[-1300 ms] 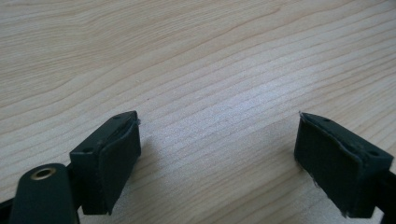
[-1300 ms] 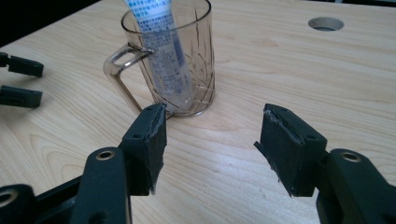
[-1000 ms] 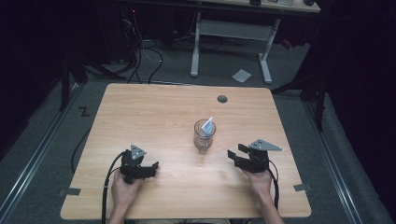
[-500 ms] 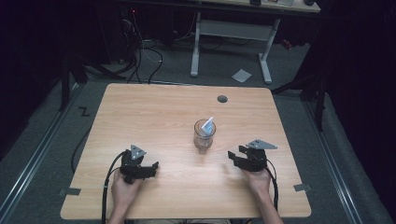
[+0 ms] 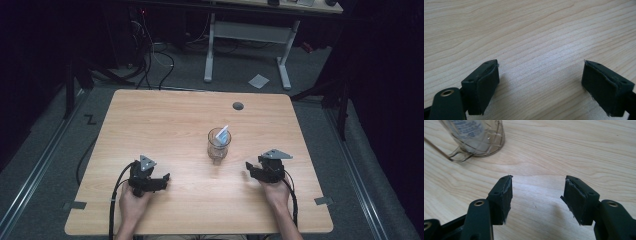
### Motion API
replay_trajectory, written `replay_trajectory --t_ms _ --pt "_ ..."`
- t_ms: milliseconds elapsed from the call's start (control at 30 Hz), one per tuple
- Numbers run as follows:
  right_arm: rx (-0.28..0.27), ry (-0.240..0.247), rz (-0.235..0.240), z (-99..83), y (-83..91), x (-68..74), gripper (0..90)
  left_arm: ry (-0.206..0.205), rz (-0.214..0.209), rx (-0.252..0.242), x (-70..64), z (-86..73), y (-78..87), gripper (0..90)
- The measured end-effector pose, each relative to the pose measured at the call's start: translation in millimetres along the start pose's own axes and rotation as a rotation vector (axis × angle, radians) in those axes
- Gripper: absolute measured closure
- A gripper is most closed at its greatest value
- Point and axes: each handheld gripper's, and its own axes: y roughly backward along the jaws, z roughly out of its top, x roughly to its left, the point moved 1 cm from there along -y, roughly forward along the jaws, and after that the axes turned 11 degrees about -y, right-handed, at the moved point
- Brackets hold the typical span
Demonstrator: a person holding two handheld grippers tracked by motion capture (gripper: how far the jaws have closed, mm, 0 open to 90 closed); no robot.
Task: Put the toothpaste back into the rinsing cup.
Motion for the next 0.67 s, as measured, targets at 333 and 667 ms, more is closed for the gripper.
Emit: replay_trajectory --t_ms 333,667 --pt "0.04 0.011 -0.053 -9.1 -9.5 -5.7 35.2 0.0 0.0 0.0 0.0 0.0 -0.1 14.9" --pt "0.042 0.007 -0.059 -9.7 -9.1 -5.1 33.4 0.0 -0.001 0.0 0.0 0.0 0.0 14.9"
